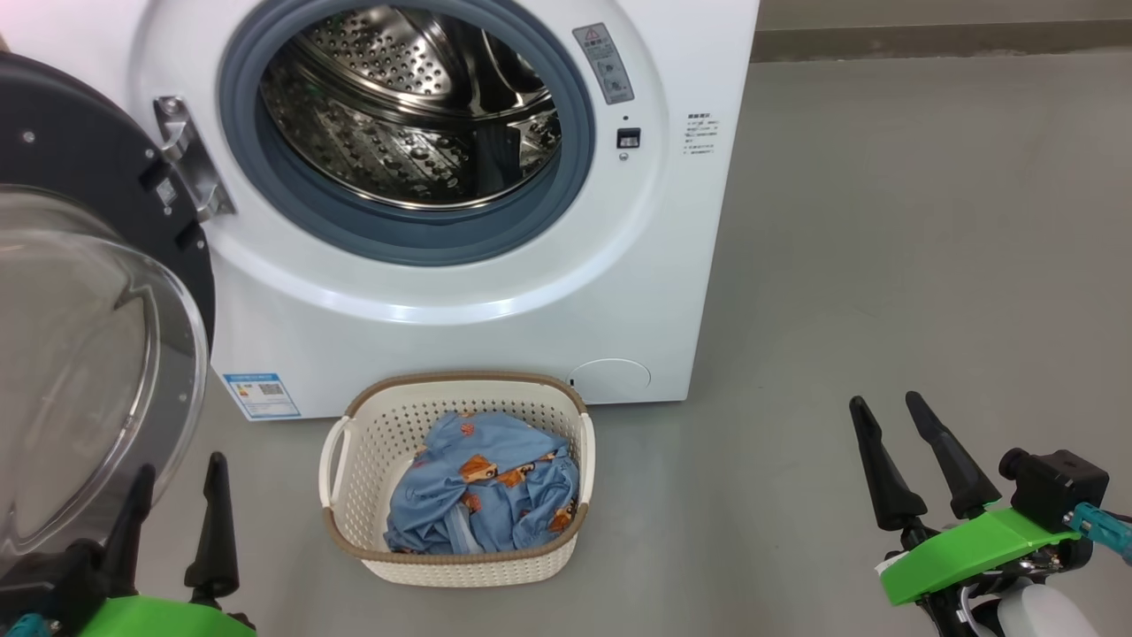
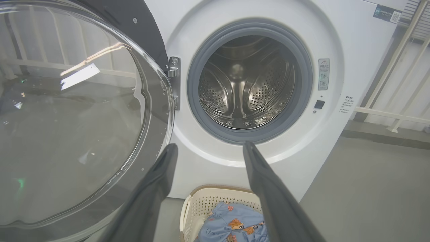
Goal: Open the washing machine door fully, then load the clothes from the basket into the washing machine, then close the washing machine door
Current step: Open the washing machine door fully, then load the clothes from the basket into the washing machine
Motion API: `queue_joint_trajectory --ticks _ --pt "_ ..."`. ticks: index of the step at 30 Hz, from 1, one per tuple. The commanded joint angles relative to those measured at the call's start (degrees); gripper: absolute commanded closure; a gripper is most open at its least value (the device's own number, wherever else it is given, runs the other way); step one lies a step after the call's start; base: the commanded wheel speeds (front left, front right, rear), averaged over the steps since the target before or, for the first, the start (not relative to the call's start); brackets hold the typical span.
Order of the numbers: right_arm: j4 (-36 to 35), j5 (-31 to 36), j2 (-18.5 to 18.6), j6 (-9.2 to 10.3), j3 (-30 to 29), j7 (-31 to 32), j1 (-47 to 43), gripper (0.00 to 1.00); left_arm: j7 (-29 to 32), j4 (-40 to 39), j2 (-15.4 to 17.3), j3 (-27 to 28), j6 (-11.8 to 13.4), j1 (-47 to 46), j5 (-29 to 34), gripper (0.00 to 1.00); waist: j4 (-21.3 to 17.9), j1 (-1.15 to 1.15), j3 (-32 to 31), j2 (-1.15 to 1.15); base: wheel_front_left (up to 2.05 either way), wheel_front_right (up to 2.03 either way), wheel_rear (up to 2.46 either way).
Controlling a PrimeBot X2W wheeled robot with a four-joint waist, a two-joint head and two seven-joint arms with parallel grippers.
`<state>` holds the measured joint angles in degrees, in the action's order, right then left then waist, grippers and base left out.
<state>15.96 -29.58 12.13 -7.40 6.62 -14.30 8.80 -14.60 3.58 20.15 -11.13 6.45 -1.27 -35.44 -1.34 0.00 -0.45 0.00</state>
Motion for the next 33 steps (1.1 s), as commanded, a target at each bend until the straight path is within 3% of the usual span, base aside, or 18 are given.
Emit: queue_joint_trajectory --ticks 1,17,33 --pt "-1.66 0.0 0.67 -0.09 0.98 -0.7 1.21 0.0 -0.4 -1.49 1.26 2.69 -0.27 -1.33 0.84 0.0 -0.25 0.0 0.08 0.0 0.0 0.0 0.0" --pt "-2.12 1.66 1.03 -0.09 -0.24 -0.7 1.45 0.0 -0.4 -0.18 -2.17 5.51 -4.21 -0.76 3.31 0.0 -0.04 0.0 0.25 0.0 0.0 0.0 0.0" --pt "-1.78 1.89 -0.07 -0.09 -0.18 -0.7 0.77 0.0 -0.4 1.35 -4.07 6.77 -5.94 -0.81 5.22 0.0 -0.02 0.0 0.37 0.0 0.0 0.0 0.0"
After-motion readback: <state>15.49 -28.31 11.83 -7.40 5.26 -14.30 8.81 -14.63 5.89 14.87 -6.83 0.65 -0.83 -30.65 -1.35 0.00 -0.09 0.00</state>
